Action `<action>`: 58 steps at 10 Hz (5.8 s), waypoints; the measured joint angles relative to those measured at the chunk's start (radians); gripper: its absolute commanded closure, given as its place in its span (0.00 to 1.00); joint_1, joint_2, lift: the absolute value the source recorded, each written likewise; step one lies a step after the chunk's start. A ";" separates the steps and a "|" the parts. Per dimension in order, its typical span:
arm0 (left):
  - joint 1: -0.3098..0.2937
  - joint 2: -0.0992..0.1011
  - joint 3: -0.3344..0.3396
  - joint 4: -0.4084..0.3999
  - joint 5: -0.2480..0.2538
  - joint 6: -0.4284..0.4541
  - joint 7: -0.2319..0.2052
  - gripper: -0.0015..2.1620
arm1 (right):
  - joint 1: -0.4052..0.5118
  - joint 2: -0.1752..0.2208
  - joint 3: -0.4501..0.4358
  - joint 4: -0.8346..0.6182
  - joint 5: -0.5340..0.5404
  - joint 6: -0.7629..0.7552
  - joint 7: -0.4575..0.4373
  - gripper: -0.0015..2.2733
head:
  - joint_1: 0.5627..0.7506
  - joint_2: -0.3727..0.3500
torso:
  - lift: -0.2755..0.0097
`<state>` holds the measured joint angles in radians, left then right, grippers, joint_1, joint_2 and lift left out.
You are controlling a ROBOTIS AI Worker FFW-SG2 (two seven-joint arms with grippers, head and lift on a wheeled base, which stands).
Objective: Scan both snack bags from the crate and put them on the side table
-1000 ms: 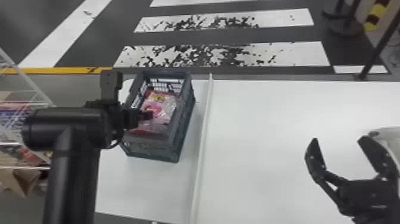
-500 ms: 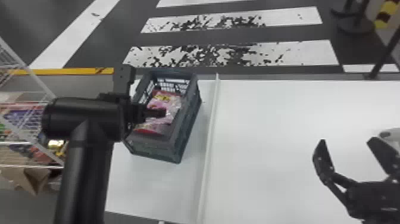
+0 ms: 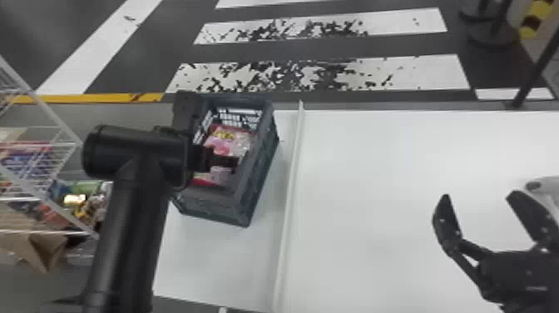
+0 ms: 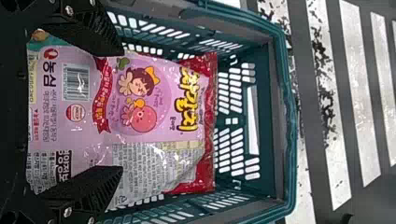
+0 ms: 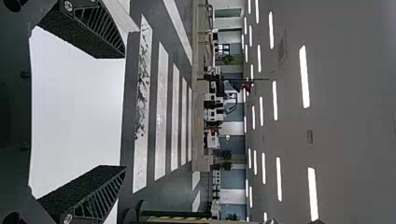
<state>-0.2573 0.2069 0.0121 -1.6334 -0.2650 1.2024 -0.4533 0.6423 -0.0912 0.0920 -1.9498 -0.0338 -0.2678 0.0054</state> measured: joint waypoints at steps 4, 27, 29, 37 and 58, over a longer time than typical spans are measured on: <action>-0.027 -0.003 -0.009 0.132 -0.005 0.000 -0.004 0.07 | -0.040 -0.019 0.026 0.020 -0.001 0.045 0.003 0.04 | 0.70 0.78 | 0.66; 0.177 -0.047 0.536 -0.187 0.783 -0.032 -0.086 0.98 | -0.051 -0.028 0.057 0.021 0.010 0.096 0.002 0.04 | 0.70 0.81 | 0.66; 0.223 -0.093 0.561 -0.314 0.855 -0.028 -0.076 0.98 | -0.049 -0.027 0.056 0.019 0.015 0.100 0.002 0.04 | 0.70 0.79 | 0.66; 0.335 -0.207 0.085 -0.425 0.770 -0.128 0.107 0.99 | -0.034 -0.028 0.049 0.003 0.004 0.055 -0.030 0.04 | 0.70 0.38 | 0.66; 0.642 -0.111 0.018 -0.572 0.379 -0.736 0.289 0.04 | -0.040 -0.050 0.072 -0.029 -0.021 0.060 -0.055 0.74 | 0.70 0.57 | 0.66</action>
<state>0.3843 0.0957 0.0299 -2.2056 0.1143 0.4665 -0.1642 0.6024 -0.1411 0.1637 -1.9788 -0.0545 -0.2076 -0.0497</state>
